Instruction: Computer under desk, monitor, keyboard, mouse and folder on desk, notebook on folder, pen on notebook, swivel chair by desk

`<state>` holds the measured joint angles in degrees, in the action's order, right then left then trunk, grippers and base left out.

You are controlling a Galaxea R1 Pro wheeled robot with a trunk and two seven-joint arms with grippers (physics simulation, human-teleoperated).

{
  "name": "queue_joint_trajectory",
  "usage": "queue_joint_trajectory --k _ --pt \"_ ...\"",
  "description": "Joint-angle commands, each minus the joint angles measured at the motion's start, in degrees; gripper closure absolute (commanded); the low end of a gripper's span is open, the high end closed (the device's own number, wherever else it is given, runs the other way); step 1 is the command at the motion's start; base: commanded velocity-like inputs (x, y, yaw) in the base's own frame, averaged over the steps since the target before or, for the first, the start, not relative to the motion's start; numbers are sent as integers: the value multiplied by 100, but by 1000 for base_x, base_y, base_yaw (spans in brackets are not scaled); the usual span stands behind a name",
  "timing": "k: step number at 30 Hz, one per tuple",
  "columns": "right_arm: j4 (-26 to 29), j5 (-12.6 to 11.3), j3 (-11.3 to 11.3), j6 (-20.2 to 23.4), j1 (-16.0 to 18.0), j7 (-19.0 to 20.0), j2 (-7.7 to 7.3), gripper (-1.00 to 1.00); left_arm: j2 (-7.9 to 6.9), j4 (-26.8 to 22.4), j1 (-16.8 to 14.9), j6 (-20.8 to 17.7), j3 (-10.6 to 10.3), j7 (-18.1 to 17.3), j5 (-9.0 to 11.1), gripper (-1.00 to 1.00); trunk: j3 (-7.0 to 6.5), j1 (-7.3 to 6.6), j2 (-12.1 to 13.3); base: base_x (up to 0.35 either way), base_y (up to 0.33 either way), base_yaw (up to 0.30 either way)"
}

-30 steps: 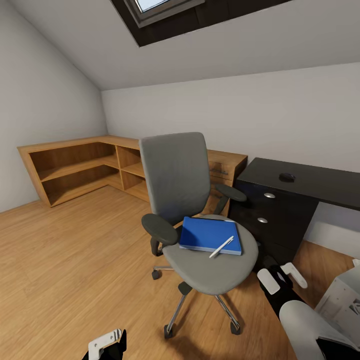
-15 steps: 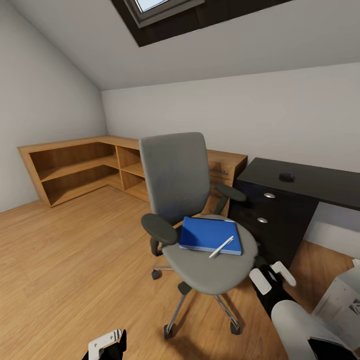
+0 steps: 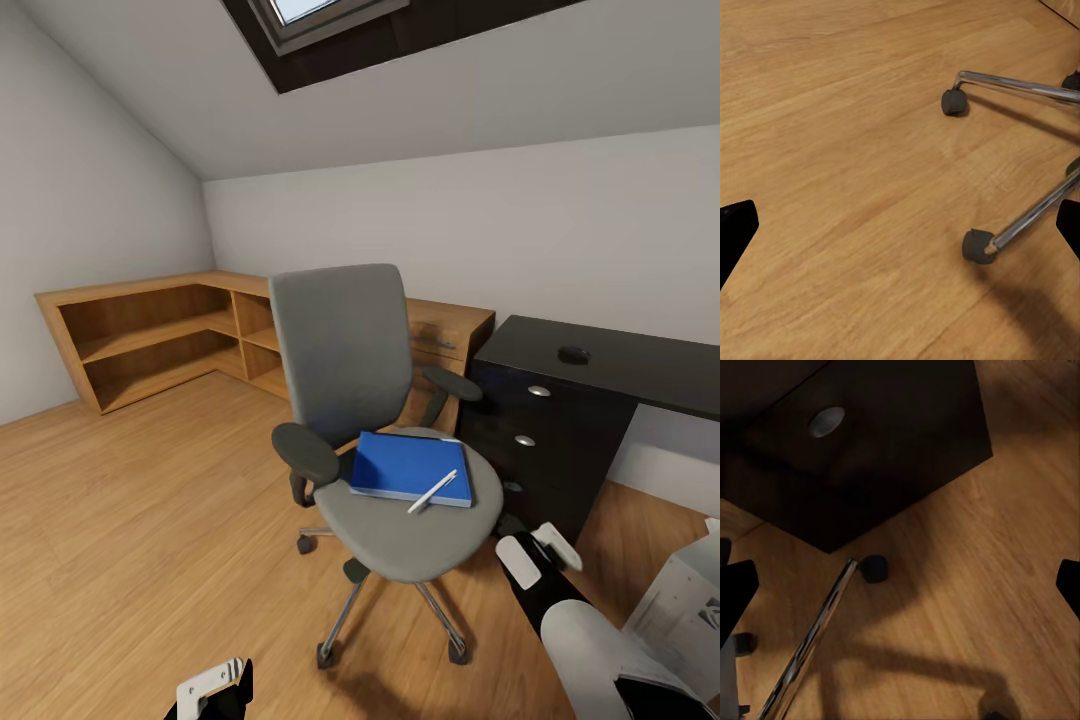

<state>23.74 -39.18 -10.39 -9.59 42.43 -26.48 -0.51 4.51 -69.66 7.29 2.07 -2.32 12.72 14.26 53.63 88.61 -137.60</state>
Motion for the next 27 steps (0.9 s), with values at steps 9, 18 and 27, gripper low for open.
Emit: queue_joint_trajectory --k 9,18,27 --pt "8 -63 25 -35 2 2 7 -100 -3 -4 0 22 -14 29 60 -100 21 -1 -2 0 0 107" --pt "16 -61 22 -41 4 8 7 -100 -3 -4 0 22 -14 29 60 -100 53 -1 -2 0 0 249" --pt "30 -57 20 -43 3 6 4 -100 -3 0 0 22 -14 29 60 -100 85 -1 -2 0 0 239"
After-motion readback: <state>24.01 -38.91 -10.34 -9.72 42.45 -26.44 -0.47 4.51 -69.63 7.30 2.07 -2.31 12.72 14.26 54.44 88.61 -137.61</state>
